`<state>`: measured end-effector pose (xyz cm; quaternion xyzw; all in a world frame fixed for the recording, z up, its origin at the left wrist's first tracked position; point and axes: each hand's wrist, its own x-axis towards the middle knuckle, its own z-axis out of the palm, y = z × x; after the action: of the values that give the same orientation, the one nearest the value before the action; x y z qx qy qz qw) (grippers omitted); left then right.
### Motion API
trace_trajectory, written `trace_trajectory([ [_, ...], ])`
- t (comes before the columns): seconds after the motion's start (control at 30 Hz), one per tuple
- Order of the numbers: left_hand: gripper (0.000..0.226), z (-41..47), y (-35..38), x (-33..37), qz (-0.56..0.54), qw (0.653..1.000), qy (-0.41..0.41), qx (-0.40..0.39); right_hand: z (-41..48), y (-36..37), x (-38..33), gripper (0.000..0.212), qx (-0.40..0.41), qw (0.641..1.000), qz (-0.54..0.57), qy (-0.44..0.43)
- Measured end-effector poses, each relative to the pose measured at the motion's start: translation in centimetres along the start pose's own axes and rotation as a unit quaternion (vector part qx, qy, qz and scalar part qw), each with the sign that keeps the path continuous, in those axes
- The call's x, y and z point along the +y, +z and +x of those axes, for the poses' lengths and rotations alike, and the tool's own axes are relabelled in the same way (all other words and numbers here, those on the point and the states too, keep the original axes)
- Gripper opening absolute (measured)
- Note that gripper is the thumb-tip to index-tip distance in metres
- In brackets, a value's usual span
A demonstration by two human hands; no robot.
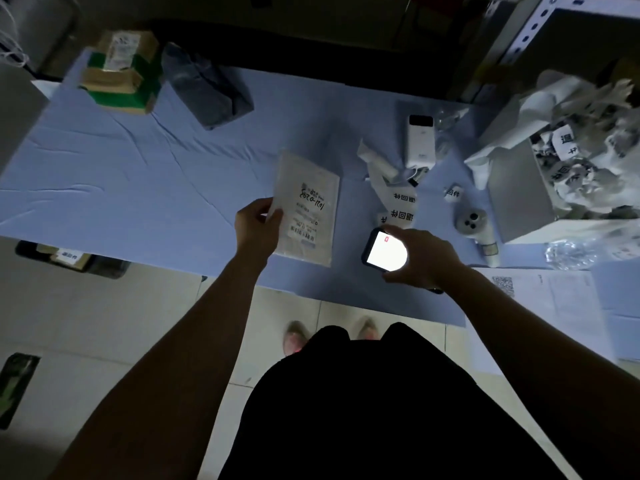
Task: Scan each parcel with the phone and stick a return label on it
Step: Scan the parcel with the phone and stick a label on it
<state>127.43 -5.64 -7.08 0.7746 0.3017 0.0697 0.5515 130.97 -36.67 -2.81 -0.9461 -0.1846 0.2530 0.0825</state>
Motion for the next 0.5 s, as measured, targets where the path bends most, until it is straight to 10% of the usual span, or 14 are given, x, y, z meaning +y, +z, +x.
trace_trajectory([
  [0.5,0.028,3.2,-1.1,-1.6,0.013,0.998,-0.011,-0.068,-1.4,1.5,-1.2,0.099,0.055,0.993,0.032,0.098],
])
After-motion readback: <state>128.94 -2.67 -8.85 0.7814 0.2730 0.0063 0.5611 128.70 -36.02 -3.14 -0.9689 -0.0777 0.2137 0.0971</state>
